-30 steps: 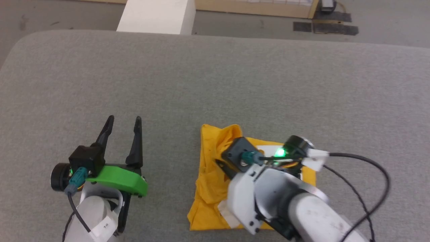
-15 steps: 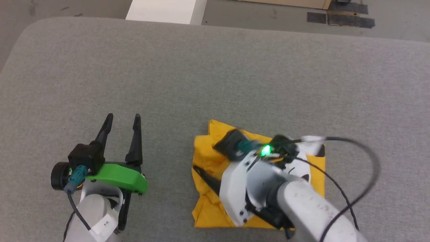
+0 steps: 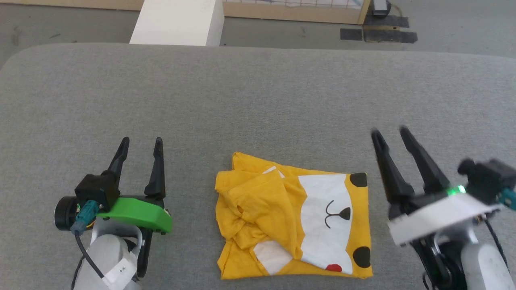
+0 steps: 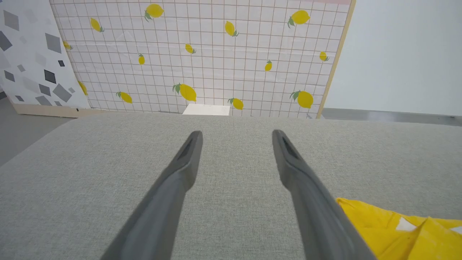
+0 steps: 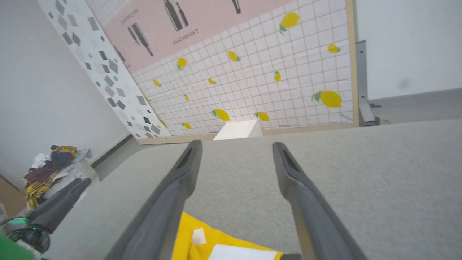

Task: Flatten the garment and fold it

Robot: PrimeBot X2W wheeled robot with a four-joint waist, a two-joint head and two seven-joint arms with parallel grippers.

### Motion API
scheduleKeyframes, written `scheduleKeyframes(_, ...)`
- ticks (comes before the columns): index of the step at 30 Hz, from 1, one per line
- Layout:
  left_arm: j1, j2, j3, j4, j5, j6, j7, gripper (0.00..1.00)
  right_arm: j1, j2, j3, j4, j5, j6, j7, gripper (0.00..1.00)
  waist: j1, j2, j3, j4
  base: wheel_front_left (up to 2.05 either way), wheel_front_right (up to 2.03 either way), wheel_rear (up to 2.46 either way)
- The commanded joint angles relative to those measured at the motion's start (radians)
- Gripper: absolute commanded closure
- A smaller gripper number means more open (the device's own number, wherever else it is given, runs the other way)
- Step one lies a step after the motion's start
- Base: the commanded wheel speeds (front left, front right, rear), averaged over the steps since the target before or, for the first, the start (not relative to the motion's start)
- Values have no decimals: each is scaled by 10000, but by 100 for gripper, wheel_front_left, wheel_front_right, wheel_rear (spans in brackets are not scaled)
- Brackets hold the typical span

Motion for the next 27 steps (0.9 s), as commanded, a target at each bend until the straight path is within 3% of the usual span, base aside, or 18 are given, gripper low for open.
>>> scheduleKeyframes(1,89,17,35,-56,156,-76,-45,0,365,5,-281,184,194,-13,22,0,-1,0,-65,-114,0,0,0)
scheduleKeyframes(4,117,14,52,-91,191,-97,-45,0,1060,6,-841,1003,892,-13,616,0,-1,0,-103,-209,0,0,0)
scheduleKeyframes(11,31,-8,106,-31,166,-147,-45,0,1360,6,-520,2544,2265,-13,2046,0,-1,0,-137,-199,0,0,0)
scheduleKeyframes(24,127,-130,100,-4,197,-220,-45,0,585,6,-87,4299,2402,-13,2925,0,-1,0,-156,58,0,0,0)
scheduleKeyframes(25,117,-127,114,19,188,-226,-45,0,530,6,-49,4387,2408,-13,2987,17,-1,0,-159,75,0,0,0)
scheduleKeyframes(26,109,-125,123,39,182,-232,-45,0,487,6,-25,4428,2406,-13,2992,49,-1,0,-164,86,0,0,0)
scheduleKeyframes(27,102,-123,137,61,172,-238,-45,0,441,6,3,4470,2399,-13,2990,73,-1,0,-168,92,0,0,0)
